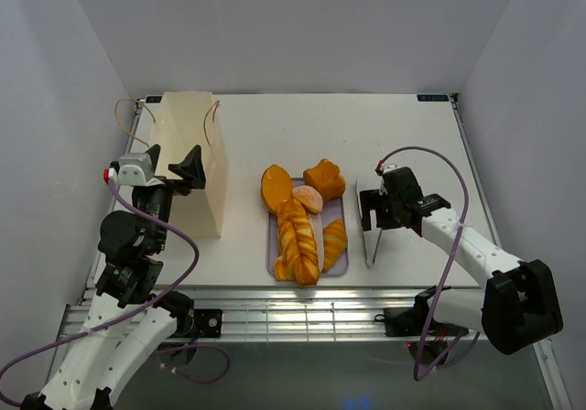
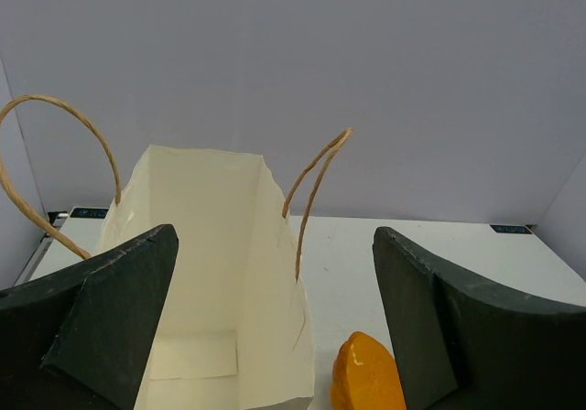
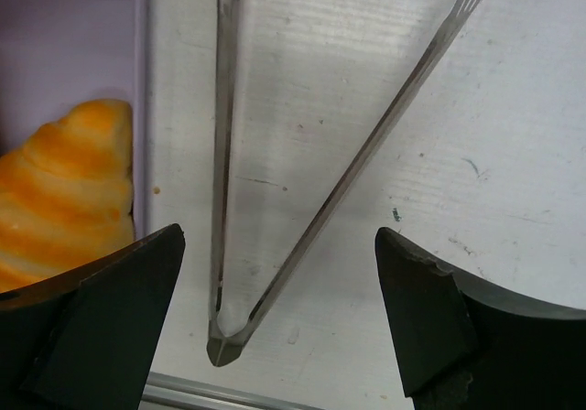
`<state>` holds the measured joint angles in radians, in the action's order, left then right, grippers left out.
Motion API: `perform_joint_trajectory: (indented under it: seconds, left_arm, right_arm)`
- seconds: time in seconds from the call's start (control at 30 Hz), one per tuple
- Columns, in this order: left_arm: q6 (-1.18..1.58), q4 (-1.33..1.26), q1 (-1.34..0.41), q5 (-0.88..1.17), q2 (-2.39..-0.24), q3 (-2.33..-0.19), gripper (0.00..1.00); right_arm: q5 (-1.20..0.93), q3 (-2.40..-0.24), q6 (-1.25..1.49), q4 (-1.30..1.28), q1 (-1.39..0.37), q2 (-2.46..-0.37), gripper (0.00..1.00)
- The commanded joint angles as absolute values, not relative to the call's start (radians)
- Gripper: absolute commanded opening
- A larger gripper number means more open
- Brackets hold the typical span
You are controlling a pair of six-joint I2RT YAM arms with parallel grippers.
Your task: Place the fake bread into the paper bag
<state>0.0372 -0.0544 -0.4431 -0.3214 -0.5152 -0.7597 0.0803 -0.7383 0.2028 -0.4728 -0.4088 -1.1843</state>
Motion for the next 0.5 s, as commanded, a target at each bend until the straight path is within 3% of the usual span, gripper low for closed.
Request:
perform_joint_trajectory:
  seconds: [0.0, 0.47]
  left_arm:
    - [0.031, -0.066, -0.451, -0.304, -0.522, -0.750, 0.98]
    - [0.031, -0.064, -0.456, -0.301, -0.520, -0.749, 0.98]
  right_arm:
    - [0.130, -0.654, 0.277, -0.378, -0.440, -1.172, 0.90]
    - [0.279, -0.607, 0.379, -0.232, -0.509, -1.292, 0.90]
